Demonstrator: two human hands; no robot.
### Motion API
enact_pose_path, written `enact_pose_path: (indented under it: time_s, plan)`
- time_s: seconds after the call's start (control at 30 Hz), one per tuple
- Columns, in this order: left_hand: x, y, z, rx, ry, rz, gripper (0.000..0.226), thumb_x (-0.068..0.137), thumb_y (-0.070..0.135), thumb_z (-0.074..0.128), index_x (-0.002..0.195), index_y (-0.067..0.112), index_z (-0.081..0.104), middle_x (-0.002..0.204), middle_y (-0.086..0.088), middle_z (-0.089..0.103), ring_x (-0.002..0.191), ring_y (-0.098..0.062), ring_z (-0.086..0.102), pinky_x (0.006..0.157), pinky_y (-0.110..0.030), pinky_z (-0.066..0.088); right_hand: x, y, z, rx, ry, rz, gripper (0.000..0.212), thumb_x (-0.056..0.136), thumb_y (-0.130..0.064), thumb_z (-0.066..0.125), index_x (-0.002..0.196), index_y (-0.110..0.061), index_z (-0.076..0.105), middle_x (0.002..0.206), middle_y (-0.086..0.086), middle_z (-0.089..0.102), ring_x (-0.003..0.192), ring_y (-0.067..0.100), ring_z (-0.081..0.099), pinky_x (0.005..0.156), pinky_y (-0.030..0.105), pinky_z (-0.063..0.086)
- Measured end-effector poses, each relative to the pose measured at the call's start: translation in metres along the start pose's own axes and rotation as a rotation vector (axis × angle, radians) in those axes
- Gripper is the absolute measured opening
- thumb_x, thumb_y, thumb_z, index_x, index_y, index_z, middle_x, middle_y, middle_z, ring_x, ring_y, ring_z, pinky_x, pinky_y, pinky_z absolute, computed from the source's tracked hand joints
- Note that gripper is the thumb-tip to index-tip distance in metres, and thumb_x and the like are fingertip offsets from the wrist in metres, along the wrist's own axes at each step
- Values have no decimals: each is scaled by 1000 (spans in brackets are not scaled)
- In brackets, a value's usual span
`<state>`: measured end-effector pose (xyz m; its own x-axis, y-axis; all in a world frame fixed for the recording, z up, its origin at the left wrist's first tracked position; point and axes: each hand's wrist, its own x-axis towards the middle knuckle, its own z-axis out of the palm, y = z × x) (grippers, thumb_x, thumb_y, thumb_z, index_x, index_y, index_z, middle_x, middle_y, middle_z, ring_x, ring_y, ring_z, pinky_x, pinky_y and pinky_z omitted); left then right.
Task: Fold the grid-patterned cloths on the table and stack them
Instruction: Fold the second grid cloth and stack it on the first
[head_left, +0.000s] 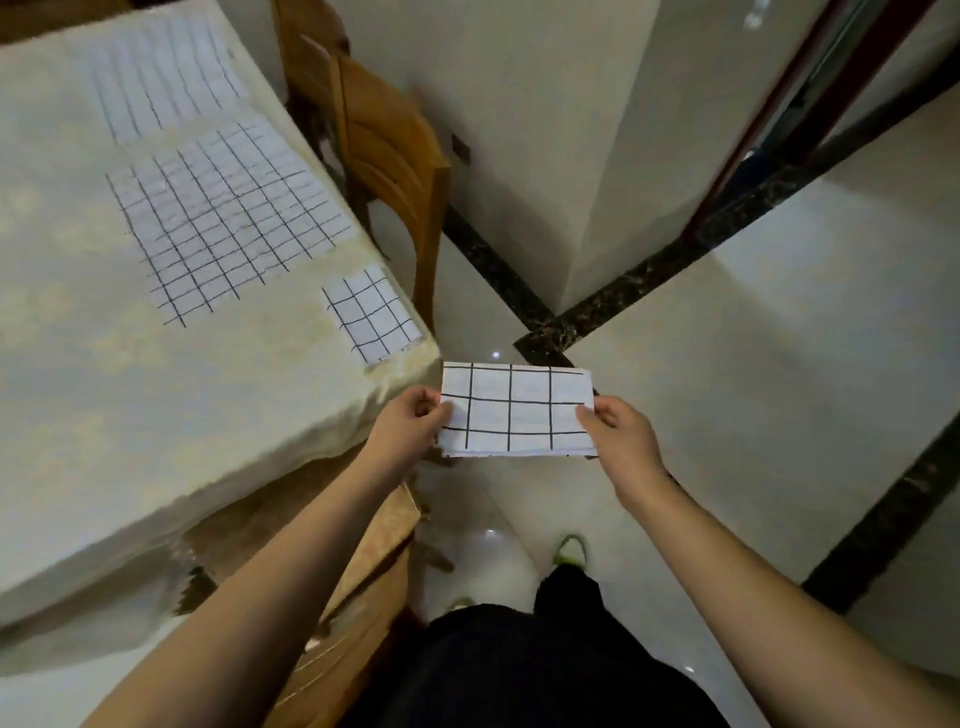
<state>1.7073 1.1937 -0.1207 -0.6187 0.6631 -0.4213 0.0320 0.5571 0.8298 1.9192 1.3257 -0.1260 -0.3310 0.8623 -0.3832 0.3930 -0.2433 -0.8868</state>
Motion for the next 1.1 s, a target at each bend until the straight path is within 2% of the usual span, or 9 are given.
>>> enact_pose_path:
  time_s: [0.17, 0.33, 0.47, 0.6, 0.7, 0.8, 0.9, 1.0, 1.1]
  plan:
    - [18, 16, 13, -86, 95, -134, 12, 90, 21, 62, 88, 9, 61, 77, -1, 63, 65, -14, 57, 56, -25, 45, 66, -25, -7, -101, -203, -55, 9, 93, -18, 60, 100, -15, 64, 90, -2, 69, 81, 10, 66, 62, 19, 47]
    - [25, 25, 23, -187, 161, -226, 19, 89, 19, 64, 96, 2, 62, 86, -9, 68, 70, -16, 61, 58, -23, 48, 121, -48, -8, -187, -324, -94, 13, 92, -19, 63, 104, -13, 65, 96, 4, 70, 87, 18, 67, 72, 27, 51]
    - [36, 26, 19, -267, 197, -241, 9, 87, 17, 68, 85, 14, 60, 75, -1, 64, 66, -13, 58, 56, -23, 44, 155, -71, 10, -213, -425, -118, 22, 93, -18, 61, 114, -9, 62, 98, 1, 67, 85, 10, 64, 66, 18, 48]
    - [54, 26, 10, -358, 274, -292, 12, 87, 13, 67, 96, 10, 59, 76, -3, 64, 63, -12, 58, 56, -23, 46, 189, -90, 45, -298, -516, -151, 21, 94, -19, 60, 113, -10, 63, 100, 2, 68, 85, 11, 64, 69, 22, 50]
    - [72, 18, 0, -419, 316, -340, 20, 86, 15, 68, 103, 7, 60, 83, -9, 67, 69, -15, 62, 58, -24, 48, 214, -104, 79, -371, -606, -191, 16, 95, -20, 59, 109, -14, 62, 93, -3, 66, 81, 6, 62, 62, 18, 46]
    - [90, 9, -12, -463, 363, -373, 15, 87, 17, 66, 98, 8, 60, 80, -9, 63, 71, -19, 59, 61, -30, 47, 234, -120, 115, -429, -668, -218, 13, 95, -21, 59, 107, -17, 61, 88, -7, 65, 81, 7, 63, 64, 20, 51]
    - [102, 6, -20, -515, 420, -424, 7, 91, 15, 58, 92, 8, 59, 81, -11, 61, 71, -21, 57, 63, -34, 47, 251, -135, 147, -517, -725, -251, 15, 94, -22, 59, 107, -15, 63, 90, -2, 69, 84, 15, 67, 77, 34, 57]
    - [112, 9, -25, -493, 457, -456, 11, 90, 15, 59, 82, 11, 54, 74, -11, 64, 70, -24, 62, 67, -38, 52, 269, -147, 177, -598, -788, -303, 16, 93, -24, 60, 106, -16, 64, 90, 1, 70, 84, 18, 68, 80, 42, 58]
    - [117, 12, -24, -423, 510, -501, 13, 90, 17, 60, 84, 7, 53, 74, -11, 67, 65, -18, 64, 59, -29, 50, 281, -158, 210, -694, -799, -391, 17, 93, -25, 60, 106, -15, 63, 90, -1, 67, 85, 17, 64, 74, 36, 54]
